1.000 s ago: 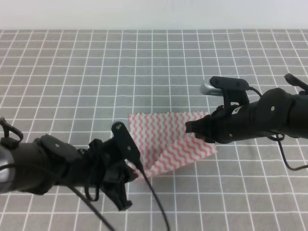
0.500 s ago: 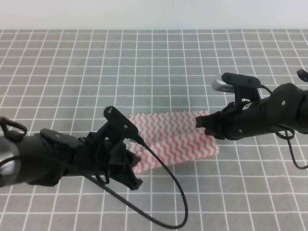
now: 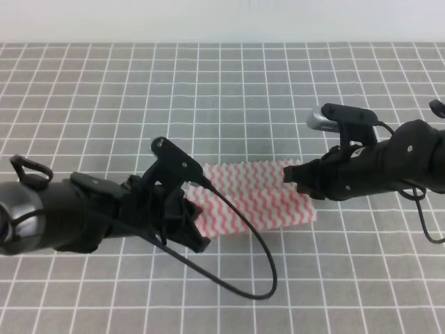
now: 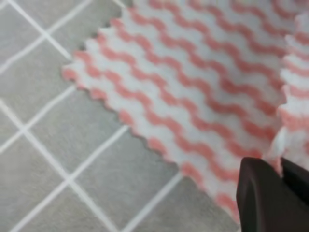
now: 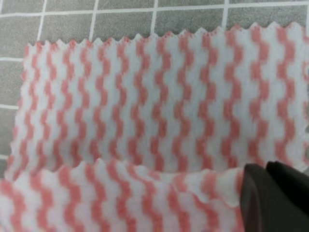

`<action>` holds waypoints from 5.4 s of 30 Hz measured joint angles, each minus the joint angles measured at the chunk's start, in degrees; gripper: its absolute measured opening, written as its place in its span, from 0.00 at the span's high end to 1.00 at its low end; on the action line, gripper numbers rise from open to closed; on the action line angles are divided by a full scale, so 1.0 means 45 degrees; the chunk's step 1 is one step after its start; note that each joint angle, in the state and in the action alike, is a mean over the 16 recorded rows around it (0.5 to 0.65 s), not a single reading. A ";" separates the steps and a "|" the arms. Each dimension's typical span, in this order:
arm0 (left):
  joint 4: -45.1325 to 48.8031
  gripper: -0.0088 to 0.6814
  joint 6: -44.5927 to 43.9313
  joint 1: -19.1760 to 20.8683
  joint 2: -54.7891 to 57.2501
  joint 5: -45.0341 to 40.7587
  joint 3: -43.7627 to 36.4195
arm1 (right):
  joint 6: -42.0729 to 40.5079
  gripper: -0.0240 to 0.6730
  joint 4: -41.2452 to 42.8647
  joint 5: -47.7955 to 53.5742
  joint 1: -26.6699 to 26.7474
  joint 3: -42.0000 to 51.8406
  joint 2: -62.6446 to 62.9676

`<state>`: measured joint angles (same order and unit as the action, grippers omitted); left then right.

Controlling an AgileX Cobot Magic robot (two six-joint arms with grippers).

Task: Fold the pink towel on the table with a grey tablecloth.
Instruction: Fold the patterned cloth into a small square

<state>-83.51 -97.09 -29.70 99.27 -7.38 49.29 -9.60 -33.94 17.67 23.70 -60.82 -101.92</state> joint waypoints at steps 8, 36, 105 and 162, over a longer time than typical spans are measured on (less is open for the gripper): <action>-0.0001 0.99 0.0121 0.0000 0.0054 0.0412 0.0411 | 0.0000 0.99 -0.0034 -0.0047 -0.0186 0.0000 0.0000; 0.0148 0.99 0.0057 -0.0001 0.0688 0.1178 0.0913 | 0.0000 0.99 -0.0057 0.0297 -0.0442 -0.0996 -0.0953; 0.0131 0.99 -0.0709 0.0178 0.1825 0.1630 0.2319 | 0.0000 0.99 -0.0017 0.0102 -0.0702 -0.1602 -0.1696; -0.2935 0.64 -0.0699 0.0178 0.0958 0.0180 0.2750 | 0.0001 0.99 -0.0183 -0.0027 -0.0702 -0.1602 -0.1696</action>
<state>-96.72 -100.24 -28.90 103.58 -6.57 61.66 -9.60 -34.76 17.55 20.55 -68.03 -109.55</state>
